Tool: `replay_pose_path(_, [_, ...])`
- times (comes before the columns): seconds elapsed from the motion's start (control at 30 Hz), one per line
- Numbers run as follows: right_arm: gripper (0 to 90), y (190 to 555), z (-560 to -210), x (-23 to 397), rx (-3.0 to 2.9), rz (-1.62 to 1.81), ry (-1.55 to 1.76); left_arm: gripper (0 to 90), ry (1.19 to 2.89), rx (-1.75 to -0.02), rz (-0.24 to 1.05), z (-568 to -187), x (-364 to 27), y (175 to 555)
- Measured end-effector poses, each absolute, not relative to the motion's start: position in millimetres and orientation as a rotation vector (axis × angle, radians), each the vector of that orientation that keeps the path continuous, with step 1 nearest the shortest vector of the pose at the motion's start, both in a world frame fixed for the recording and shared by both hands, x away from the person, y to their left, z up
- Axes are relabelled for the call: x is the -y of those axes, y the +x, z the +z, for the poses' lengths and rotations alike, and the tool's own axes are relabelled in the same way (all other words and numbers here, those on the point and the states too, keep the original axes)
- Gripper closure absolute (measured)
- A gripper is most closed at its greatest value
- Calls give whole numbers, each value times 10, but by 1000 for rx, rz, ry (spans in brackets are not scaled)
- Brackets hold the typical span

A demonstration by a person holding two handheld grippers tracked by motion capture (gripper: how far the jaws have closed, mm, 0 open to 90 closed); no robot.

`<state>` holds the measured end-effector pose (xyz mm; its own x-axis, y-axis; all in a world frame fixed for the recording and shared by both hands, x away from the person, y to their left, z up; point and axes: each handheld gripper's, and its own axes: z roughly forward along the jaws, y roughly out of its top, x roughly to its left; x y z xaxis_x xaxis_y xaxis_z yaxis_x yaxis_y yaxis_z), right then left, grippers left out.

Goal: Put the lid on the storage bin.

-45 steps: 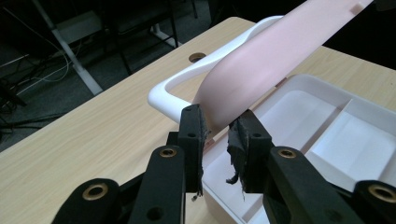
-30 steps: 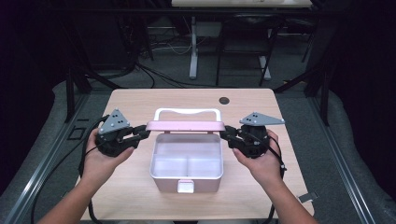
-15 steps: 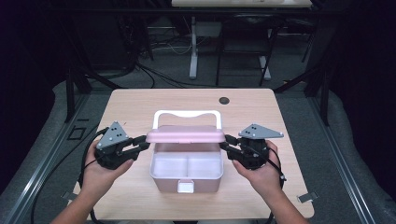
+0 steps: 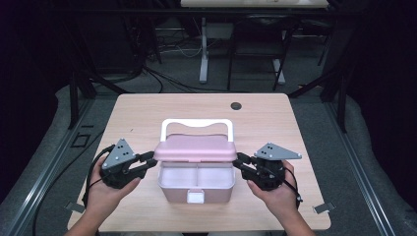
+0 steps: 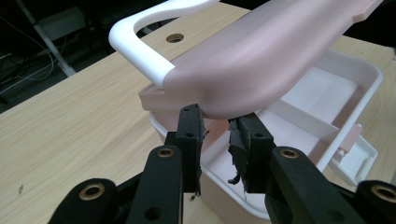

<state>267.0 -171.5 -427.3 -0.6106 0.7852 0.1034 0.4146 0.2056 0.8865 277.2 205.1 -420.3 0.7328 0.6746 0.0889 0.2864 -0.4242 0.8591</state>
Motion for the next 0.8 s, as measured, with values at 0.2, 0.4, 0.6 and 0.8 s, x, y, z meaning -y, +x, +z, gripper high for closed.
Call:
replay_pose_path(0.2, [744, 2617, -4341, 1733, -2118, 1374, 1130, 733, 2011, -732, 525, -4280, -2067, 2720])
replay_pose_path(0.4, [759, 2566, -4404, 1739, -2130, 1382, 1131, 734, 2009, -742, 506, -4354, -2080, 2687])
replay_pose_path(0.6, [780, 2517, -4485, 1737, -2148, 1378, 1142, 736, 2017, -744, 495, -4431, -2088, 2643])
replay_pose_path(0.8, [785, 2496, -4542, 1760, -2166, 1381, 1151, 741, 2021, -747, 475, -4486, -2101, 2612])
